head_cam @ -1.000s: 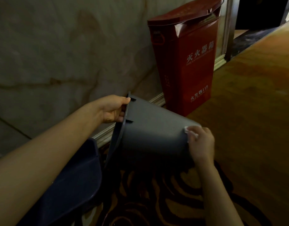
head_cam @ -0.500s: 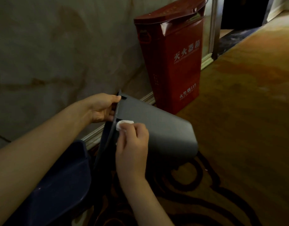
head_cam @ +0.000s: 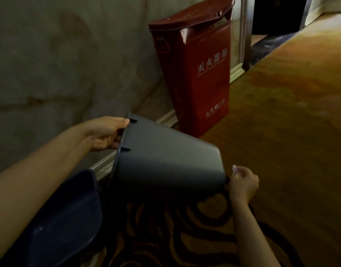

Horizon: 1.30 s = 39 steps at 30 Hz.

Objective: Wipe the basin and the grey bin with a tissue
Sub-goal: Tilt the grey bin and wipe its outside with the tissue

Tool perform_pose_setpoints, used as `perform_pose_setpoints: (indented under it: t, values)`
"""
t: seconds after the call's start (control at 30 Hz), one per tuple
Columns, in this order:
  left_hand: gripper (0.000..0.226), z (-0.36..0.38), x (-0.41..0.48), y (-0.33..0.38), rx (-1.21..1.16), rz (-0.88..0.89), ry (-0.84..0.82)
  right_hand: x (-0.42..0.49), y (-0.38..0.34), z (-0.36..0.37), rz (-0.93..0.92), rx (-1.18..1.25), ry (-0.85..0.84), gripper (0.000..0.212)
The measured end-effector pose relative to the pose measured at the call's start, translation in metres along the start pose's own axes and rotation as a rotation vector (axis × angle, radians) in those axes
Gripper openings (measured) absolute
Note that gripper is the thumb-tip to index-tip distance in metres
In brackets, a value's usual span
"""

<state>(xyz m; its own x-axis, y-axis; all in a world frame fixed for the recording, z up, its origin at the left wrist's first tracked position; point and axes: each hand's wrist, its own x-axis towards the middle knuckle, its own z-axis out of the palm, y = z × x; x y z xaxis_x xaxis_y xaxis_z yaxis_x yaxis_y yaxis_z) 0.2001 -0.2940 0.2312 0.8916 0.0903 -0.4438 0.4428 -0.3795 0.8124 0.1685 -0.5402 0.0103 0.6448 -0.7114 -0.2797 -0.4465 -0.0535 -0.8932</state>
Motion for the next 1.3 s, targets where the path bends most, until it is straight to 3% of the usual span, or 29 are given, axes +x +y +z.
perform_pose_setpoints:
  t: [0.1, 0.27, 0.33, 0.47, 0.57, 0.73, 0.83, 0.9, 0.97, 1.03, 1.2, 1.3]
  values:
    - [0.026, -0.001, -0.002, -0.002, 0.013, 0.014, 0.012, -0.027, -0.031, 0.0, -0.256, 0.037, 0.023, 0.016]
    - [0.027, 0.006, -0.006, -0.003, 0.05, 0.058, -0.003, -0.128, -0.099, 0.036, -0.782, 0.119, -0.252, 0.014]
    - [0.027, 0.01, -0.006, -0.002, 0.058, 0.071, -0.016, -0.155, -0.11, 0.044, -0.875, 0.182, -0.282, 0.013]
    - [0.028, 0.011, -0.006, -0.004, 0.062, 0.089, -0.011, -0.154, -0.115, 0.05, -0.887, 0.17, -0.276, 0.017]
    - [0.029, 0.007, -0.007, -0.006, 0.063, 0.081, -0.019, -0.122, -0.097, 0.045, -0.767, 0.049, -0.218, 0.017]
    - [0.028, 0.003, -0.009, -0.008, 0.047, 0.059, -0.021, -0.048, -0.032, 0.02, -0.231, -0.109, 0.054, 0.021]
    - [0.027, 0.001, -0.012, -0.008, 0.039, 0.054, -0.039, -0.016, -0.012, 0.007, 0.111, -0.003, -0.027, 0.013]
    - [0.026, 0.001, -0.014, -0.009, 0.033, 0.049, -0.039, -0.009, -0.008, -0.001, 0.22, 0.089, -0.111, 0.011]
    - [0.027, -0.002, -0.016, -0.011, 0.053, 0.047, -0.038, -0.012, -0.014, -0.006, 0.105, 0.086, -0.064, 0.013]
    - [0.026, -0.005, -0.017, -0.013, 0.072, 0.044, -0.044, -0.028, -0.037, -0.007, -0.135, 0.091, -0.001, 0.015]
    - [0.026, -0.007, -0.016, -0.015, 0.032, 0.063, -0.061, -0.116, -0.098, 0.017, -0.668, 0.133, -0.216, 0.014]
    - [0.025, -0.007, -0.015, -0.016, 0.005, 0.072, -0.096, -0.155, -0.108, 0.035, -0.854, 0.188, -0.258, 0.011]
